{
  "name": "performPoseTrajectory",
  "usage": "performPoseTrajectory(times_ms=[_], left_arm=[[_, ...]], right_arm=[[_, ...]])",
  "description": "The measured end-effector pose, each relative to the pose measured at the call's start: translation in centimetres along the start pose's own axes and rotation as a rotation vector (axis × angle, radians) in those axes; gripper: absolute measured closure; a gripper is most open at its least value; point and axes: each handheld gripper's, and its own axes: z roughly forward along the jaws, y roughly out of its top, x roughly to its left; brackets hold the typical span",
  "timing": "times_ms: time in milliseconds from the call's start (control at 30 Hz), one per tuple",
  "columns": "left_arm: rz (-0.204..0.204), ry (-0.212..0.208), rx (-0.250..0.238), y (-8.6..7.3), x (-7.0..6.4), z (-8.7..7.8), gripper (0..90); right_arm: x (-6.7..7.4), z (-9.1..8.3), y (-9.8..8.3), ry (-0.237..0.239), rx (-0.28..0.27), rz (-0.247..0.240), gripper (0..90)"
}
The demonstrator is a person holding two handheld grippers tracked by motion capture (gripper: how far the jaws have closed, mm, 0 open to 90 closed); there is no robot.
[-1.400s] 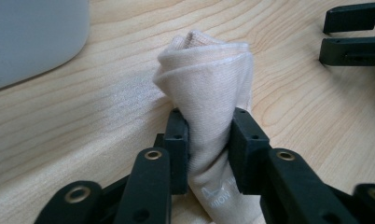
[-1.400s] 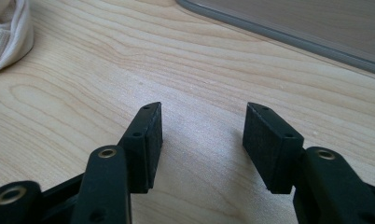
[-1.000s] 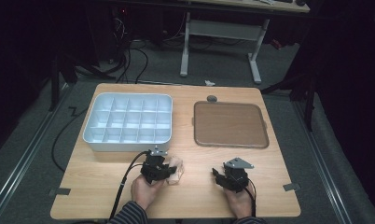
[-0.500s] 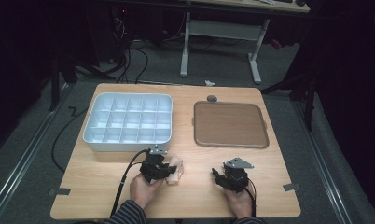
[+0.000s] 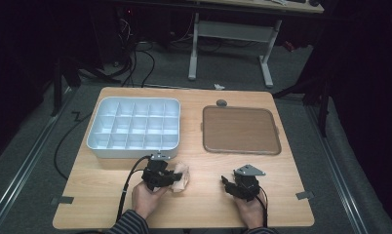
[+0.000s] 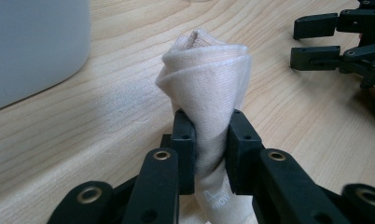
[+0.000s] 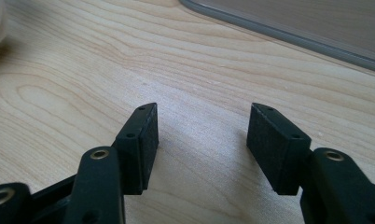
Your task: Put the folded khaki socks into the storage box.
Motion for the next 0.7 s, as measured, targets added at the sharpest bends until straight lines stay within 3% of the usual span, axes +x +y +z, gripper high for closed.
performPoseTrajectory(times_ms=[433,700], left_arm=[[-0.02,-0.001,-0.019,0.0,0.2,-1.5,76.3],[-0.01,0.009,-0.04,0.7,0.3,-2.9,76.2]], right_arm=[[0.0,0.0,0.0,0.006,0.0,0.001,42.2],[-0.1,0.0,0.0,0.008,0.0,0.002,41.9]])
